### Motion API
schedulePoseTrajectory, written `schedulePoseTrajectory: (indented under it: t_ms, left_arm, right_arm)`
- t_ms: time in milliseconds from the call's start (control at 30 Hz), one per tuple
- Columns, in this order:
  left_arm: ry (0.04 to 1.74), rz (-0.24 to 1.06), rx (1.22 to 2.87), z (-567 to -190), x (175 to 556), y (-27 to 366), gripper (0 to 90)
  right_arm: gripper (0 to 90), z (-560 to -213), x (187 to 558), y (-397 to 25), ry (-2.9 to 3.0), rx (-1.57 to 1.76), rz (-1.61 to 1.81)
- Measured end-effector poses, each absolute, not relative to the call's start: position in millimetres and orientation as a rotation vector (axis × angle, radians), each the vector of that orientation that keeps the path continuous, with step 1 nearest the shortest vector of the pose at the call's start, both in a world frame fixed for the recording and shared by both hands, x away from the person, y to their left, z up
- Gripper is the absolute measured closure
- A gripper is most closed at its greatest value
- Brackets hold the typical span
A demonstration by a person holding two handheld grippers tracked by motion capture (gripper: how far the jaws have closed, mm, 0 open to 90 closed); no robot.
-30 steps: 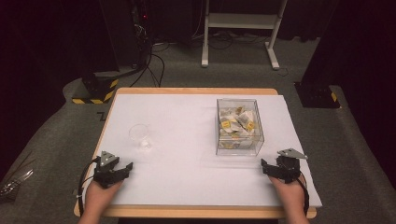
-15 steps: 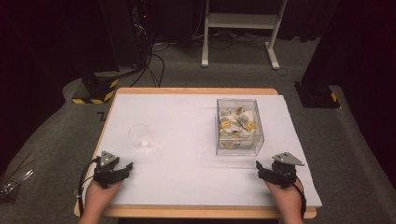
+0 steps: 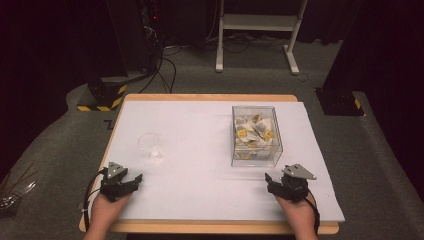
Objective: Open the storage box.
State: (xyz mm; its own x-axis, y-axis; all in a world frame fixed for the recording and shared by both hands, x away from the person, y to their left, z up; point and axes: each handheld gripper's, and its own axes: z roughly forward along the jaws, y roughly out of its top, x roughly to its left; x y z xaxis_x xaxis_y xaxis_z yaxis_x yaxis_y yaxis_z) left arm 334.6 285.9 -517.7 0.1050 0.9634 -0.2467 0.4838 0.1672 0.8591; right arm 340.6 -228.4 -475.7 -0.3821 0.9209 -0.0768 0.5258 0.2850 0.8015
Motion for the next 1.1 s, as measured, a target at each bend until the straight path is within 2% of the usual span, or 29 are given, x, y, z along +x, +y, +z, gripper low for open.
schedulePoseTrajectory:
  t_ms: [333,1100]
  left_arm:
    - [1.522,0.638,1.439,-518,335,285,34.8]
    - [1.510,0.627,1.478,-517,335,287,33.0]
  right_arm:
    - [26.5,-474,334,-219,2.015,1.289,0.998]
    - [23.7,-465,330,-189,2.003,1.274,1.071]
